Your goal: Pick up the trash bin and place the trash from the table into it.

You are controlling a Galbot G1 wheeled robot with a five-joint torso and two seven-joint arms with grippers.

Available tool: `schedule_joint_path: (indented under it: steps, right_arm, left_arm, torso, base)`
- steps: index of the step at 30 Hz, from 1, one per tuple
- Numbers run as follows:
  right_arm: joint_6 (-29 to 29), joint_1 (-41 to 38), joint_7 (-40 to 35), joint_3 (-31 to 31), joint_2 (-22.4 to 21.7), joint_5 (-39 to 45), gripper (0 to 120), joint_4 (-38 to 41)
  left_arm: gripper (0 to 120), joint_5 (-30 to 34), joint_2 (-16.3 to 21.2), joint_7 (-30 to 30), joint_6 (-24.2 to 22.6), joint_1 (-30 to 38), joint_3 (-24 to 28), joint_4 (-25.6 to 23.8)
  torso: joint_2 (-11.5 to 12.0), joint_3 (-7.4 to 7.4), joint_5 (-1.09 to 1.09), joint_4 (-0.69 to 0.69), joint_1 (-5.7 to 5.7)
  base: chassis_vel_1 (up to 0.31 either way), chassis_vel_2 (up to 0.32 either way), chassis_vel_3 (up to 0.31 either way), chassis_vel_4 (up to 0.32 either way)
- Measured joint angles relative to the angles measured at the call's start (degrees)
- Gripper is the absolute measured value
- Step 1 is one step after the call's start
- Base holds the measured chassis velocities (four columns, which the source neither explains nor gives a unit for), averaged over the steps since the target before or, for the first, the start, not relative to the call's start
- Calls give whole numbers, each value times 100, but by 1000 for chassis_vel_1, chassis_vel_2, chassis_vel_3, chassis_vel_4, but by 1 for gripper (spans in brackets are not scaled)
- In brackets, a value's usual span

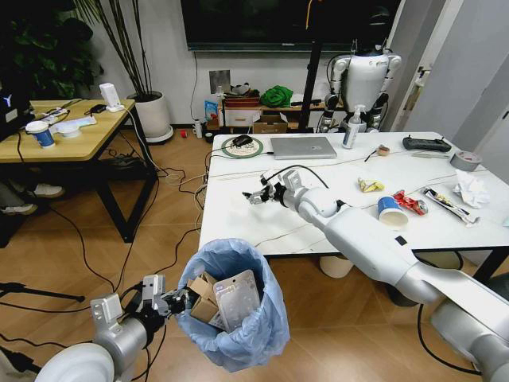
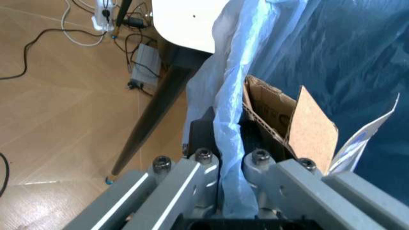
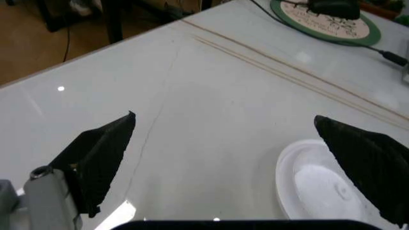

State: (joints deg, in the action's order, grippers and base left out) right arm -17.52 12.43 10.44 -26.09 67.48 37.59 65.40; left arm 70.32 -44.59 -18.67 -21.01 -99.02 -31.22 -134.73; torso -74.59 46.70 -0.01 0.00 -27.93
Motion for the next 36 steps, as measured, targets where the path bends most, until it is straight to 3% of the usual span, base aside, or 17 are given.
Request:
schedule_joint_path:
  steps: [9, 17, 27, 34, 36]
  right_arm:
    - [-20, -58, 245, 6, -67, 162, 100, -579]
    - [18, -72, 358, 48, 23, 265, 90, -900]
    - [56, -102, 382, 48, 46, 235, 56, -1077]
    - [56, -97, 383, 24, 36, 199, 27, -1072]
    - [56, -96, 384, 21, 30, 199, 24, -1069]
  left_arm:
    - [0, -84, -78, 14, 11, -78, -16, -20]
    - [0, -97, -75, 15, 15, -65, -2, -18]
    - [0, -98, -83, 16, 18, -48, 10, 4]
    - [0, -78, -65, 20, 23, 1, 17, 37]
    - [0, -77, -60, 20, 24, -1, 17, 38]
  torso:
    - [0, 0, 1, -2, 1]
    - [0, 0, 1, -1, 1]
    - [0, 0, 1, -2, 1]
    - [0, 0, 1, 0, 1]
    - [0, 0, 1, 0, 1]
  base:
    - [0, 0, 0, 0]
    - [0, 0, 0, 0]
    - [0, 0, 0, 0]
    - [0, 0, 0, 0]
    - [0, 0, 0, 0]
